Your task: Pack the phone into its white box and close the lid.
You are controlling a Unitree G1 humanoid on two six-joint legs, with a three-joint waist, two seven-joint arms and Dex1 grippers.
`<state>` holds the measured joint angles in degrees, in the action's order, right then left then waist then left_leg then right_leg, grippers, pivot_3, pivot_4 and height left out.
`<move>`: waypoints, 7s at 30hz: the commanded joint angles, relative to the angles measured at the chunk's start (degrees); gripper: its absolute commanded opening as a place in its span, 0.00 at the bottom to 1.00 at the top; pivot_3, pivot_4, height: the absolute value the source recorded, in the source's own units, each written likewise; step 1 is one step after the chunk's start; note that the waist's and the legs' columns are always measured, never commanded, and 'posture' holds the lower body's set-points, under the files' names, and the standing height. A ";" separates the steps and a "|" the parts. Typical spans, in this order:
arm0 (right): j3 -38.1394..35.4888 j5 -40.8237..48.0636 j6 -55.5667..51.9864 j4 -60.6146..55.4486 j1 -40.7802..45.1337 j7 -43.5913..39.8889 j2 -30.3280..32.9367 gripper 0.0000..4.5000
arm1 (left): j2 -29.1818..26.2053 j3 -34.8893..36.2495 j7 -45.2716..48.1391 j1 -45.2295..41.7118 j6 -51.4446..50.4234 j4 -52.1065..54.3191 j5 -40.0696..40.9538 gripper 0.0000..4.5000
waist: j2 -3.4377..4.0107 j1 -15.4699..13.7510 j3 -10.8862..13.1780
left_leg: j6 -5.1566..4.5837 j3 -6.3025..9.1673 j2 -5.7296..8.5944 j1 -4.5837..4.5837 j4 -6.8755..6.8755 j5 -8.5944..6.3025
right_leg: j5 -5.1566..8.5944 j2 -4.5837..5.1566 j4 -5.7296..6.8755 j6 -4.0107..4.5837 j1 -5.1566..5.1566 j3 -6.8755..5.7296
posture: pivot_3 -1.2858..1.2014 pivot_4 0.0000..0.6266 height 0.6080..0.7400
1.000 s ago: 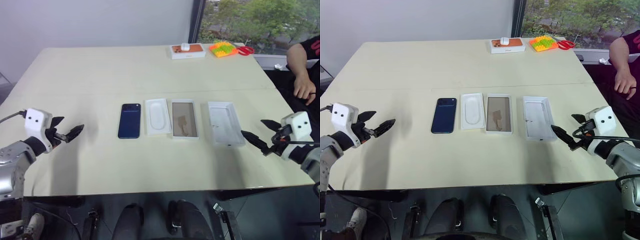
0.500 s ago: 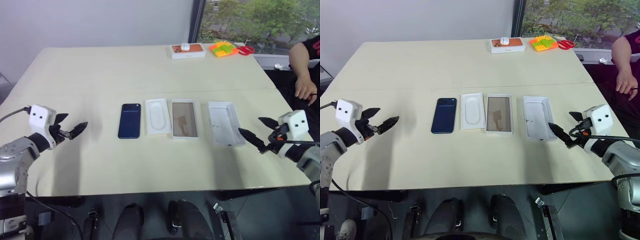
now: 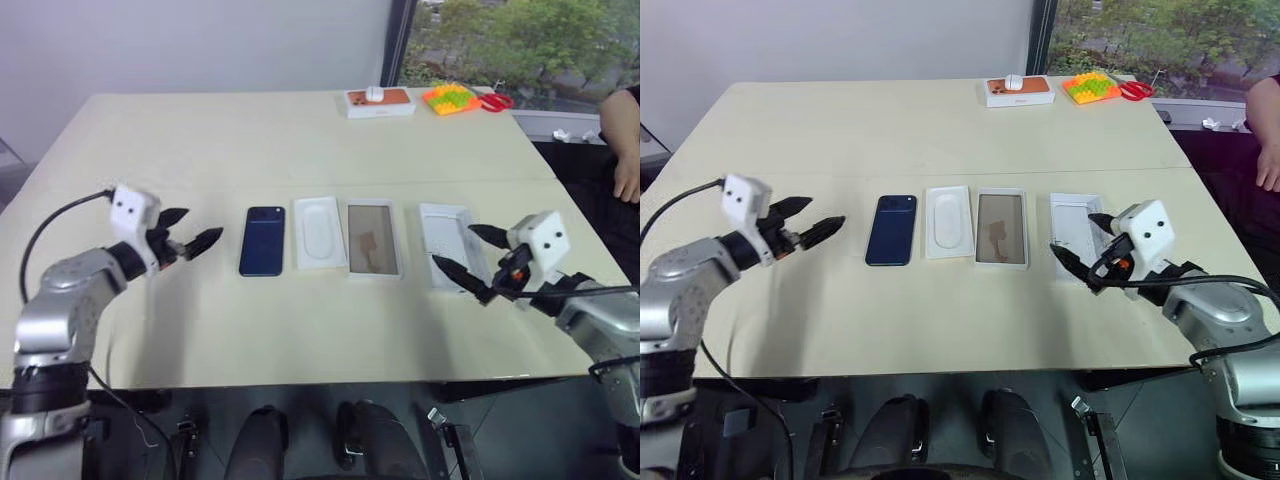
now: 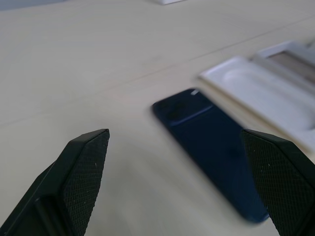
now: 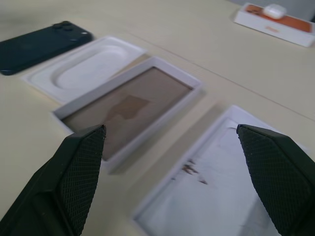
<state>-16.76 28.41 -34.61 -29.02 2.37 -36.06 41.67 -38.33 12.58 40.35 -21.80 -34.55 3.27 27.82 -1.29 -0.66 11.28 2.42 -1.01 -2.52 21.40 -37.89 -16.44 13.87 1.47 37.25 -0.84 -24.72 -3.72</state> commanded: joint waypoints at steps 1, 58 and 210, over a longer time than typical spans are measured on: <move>1.25 1.18 -0.58 -4.92 2.01 1.17 -0.45 0.99 | 0.11 -4.82 -0.79 -4.21 -5.79 3.46 -0.04 0.99 | 0.00 0.14 0.00 | 0.00 -0.03 0.01 -0.01 -0.01 0.00 | -0.03 -0.01 0.00 -0.04 0.00 0.03 | 0.52 0.24 1.00; 5.20 3.16 -4.29 -12.08 3.03 4.99 -0.55 1.00 | 34.59 16.68 -38.15 -33.98 -57.95 -20.67 5.54 0.01 | -0.15 0.11 0.06 | 0.02 -0.06 0.28 0.00 -0.17 0.02 | -0.12 0.11 0.07 -0.33 0.01 0.22 | 0.52 0.24 1.00; 25.32 -29.84 7.71 65.20 47.84 21.18 -23.96 0.01 | 3.44 -23.20 20.80 -4.50 1.36 4.04 -6.27 1.00 | -0.27 1.51 0.12 | -0.11 -0.30 0.37 0.08 -0.22 -0.03 | -0.40 0.21 0.10 -0.36 -0.19 0.61 | 0.52 0.24 1.00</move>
<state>9.55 -0.93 -27.06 36.21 50.04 -14.57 17.48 -34.82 -11.58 61.27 -26.40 -33.22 4.98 20.75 -1.56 0.85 11.40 2.31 -1.31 -2.16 21.48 -38.11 -16.47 13.47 1.67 37.35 -1.20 -24.90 -3.11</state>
